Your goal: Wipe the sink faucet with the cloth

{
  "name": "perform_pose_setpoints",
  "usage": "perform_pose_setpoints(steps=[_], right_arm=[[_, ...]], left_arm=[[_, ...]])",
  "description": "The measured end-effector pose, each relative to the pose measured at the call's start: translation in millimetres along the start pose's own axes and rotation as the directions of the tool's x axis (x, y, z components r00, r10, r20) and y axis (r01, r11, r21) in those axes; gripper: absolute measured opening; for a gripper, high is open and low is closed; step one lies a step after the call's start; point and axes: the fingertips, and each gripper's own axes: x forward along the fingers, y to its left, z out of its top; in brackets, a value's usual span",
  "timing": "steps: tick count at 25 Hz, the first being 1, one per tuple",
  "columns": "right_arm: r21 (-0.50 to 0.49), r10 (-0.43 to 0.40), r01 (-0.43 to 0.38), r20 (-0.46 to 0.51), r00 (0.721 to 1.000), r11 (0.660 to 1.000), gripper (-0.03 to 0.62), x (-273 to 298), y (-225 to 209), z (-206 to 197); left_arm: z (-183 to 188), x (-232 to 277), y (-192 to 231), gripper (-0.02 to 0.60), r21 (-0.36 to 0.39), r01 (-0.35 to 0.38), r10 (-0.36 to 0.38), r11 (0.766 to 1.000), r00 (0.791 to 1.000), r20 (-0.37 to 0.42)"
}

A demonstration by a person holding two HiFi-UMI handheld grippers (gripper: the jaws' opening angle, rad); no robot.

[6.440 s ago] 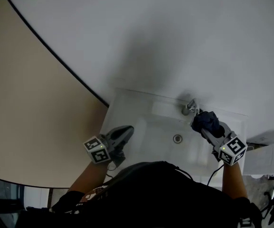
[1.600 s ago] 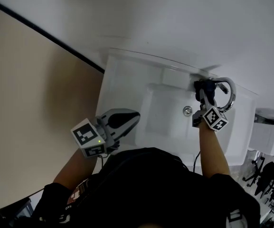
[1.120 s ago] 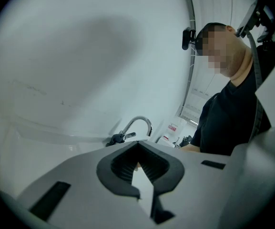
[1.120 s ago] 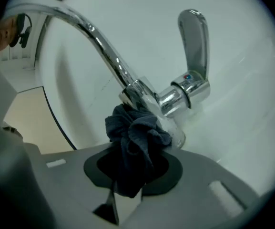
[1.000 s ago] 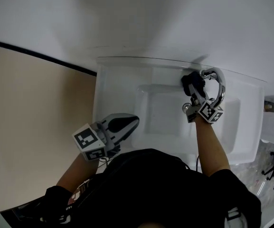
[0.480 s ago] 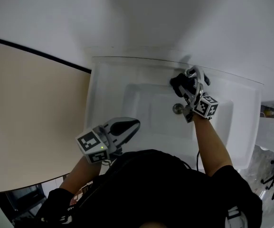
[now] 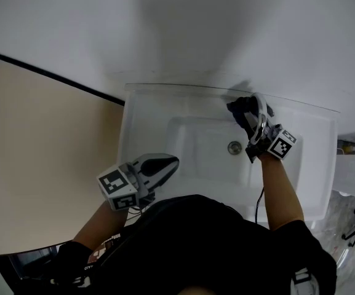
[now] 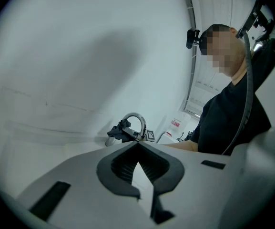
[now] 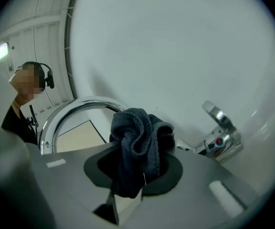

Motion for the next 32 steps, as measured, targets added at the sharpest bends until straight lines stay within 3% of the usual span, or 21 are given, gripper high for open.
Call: perform_pose_setpoints(steps=[4, 12, 28, 32], right_arm=[[-0.046, 0.122, -0.120, 0.064, 0.990, 0.992, 0.081, 8.6, 28.8, 20.9], [-0.097, 0.257, -0.254, 0.024, 0.966, 0.962, 0.081, 2.0, 52.6, 27.7], [-0.135, 0.304, -0.324, -0.151, 0.941, 0.936, 0.078, -56.4, 81.4, 22.2], [-0.112, 0.308, -0.326, -0.149, 0.940, 0.939, 0.078, -65.7, 86.4, 15.5]], left_arm=[[-2.2, 0.2, -2.2, -0.002, -0.004, 0.002, -0.002, 1.000, 1.000, -0.020], [-11.0, 4.0, -13.3, -0.002, 0.029, 0.026, -0.024, 0.999, 0.998, -0.050], [-22.9, -4.4, -28.8, -0.002, 0.025, 0.045, -0.044, 0.999, 0.998, -0.034], [-23.6, -3.7, -32.9, -0.002, 0.020, 0.055, -0.054, 0.998, 0.998, -0.038]])
